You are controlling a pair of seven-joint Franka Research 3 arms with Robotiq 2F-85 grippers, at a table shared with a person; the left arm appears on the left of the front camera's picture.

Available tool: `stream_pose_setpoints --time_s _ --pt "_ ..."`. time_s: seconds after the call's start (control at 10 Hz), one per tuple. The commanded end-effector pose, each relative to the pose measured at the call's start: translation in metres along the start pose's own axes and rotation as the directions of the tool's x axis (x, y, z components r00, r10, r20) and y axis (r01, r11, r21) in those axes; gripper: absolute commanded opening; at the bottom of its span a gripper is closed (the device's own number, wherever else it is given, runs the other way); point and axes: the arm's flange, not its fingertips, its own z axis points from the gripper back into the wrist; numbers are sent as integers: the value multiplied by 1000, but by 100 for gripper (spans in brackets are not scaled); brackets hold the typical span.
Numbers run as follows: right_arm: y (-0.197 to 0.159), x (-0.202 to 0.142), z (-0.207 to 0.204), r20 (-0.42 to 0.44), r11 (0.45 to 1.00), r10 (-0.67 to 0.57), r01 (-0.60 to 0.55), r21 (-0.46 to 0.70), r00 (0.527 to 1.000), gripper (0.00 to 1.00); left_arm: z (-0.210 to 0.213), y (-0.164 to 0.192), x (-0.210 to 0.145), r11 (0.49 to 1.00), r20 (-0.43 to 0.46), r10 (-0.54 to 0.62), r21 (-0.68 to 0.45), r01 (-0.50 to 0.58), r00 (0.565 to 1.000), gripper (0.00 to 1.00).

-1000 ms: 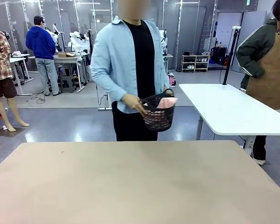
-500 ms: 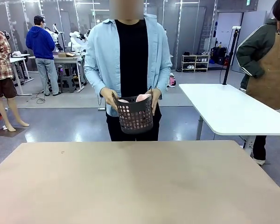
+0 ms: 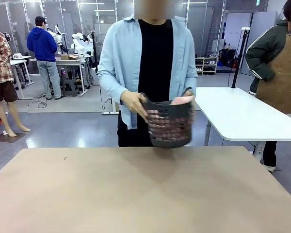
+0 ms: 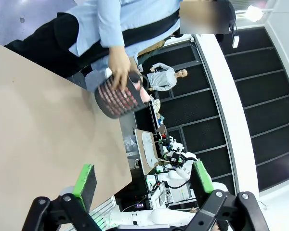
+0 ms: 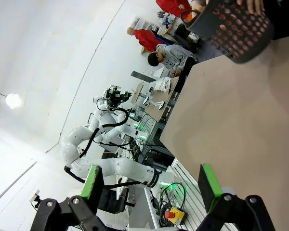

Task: Fold the towel.
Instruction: Grab the top end of the 100 cm Hotel Towel extended by the human.

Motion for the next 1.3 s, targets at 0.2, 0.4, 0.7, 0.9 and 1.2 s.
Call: stream_pose_setpoints --time_s 0.2,0.4,0.7,0.9,1.2 --pt "1 1 0 5 1000 3 -3 -4 1000 100 -1 -1 1 1000 10 -6 2 6 1000 100" --pt "1 1 0 5 1000 3 -3 -4 1000 100 -1 -1 1 1000 10 -6 2 6 1000 100" --pt "1 1 0 5 1000 3 -3 -4 1000 100 -1 -1 1 1000 10 -6 2 6 1000 100" --pt "1 1 0 5 1000 3 -3 -4 1000 100 -1 -1 1 1000 10 -6 2 6 1000 100" --pt "1 1 0 5 1000 3 -3 -4 1000 100 -1 -1 1 1000 10 -6 2 6 1000 100"
